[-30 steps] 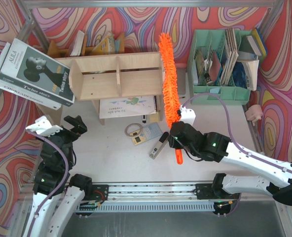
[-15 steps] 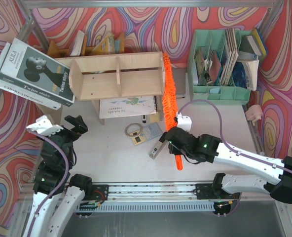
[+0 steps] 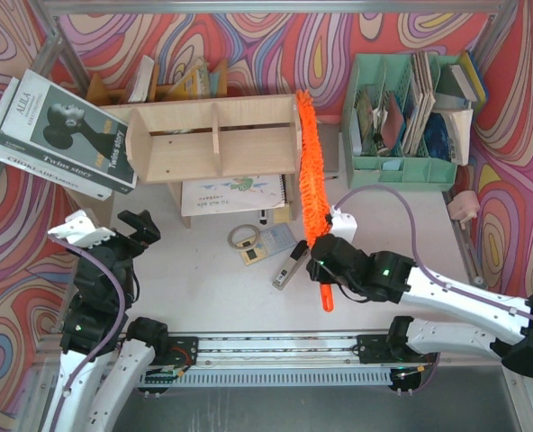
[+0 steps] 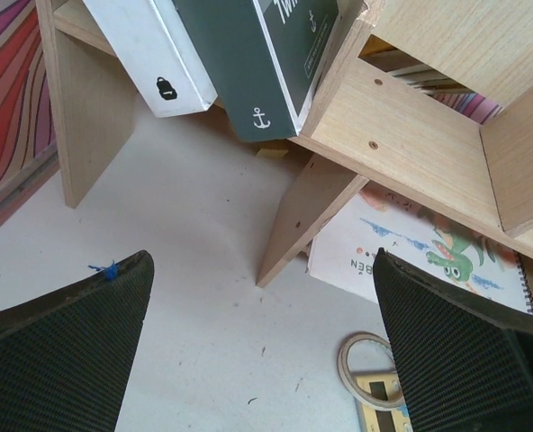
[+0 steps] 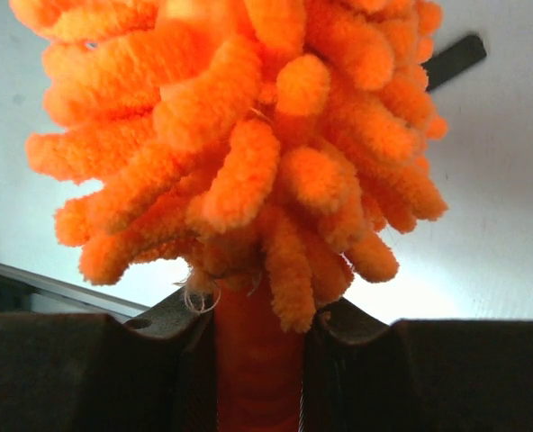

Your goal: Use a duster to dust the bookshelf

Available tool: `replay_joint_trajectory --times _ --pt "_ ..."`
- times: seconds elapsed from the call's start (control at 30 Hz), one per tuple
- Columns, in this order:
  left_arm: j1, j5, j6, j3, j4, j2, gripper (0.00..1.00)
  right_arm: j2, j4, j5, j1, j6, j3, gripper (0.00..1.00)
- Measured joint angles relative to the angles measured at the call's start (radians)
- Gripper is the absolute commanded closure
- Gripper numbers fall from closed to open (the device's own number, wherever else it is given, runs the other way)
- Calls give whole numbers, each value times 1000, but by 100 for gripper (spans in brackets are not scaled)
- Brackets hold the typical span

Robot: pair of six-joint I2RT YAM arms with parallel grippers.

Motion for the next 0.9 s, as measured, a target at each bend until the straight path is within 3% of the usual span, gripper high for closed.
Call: replay_joint_trajectory --times 0.2,0.57,0.9 --pt "0 2 0 2 0 0 1 18 -1 -44 0 32 -78 100" --pt "1 2 0 2 0 -10 1 -5 -2 -27 0 26 47 100" --pt "1 10 0 2 0 -10 2 14 0 -66 0 74 -64 100"
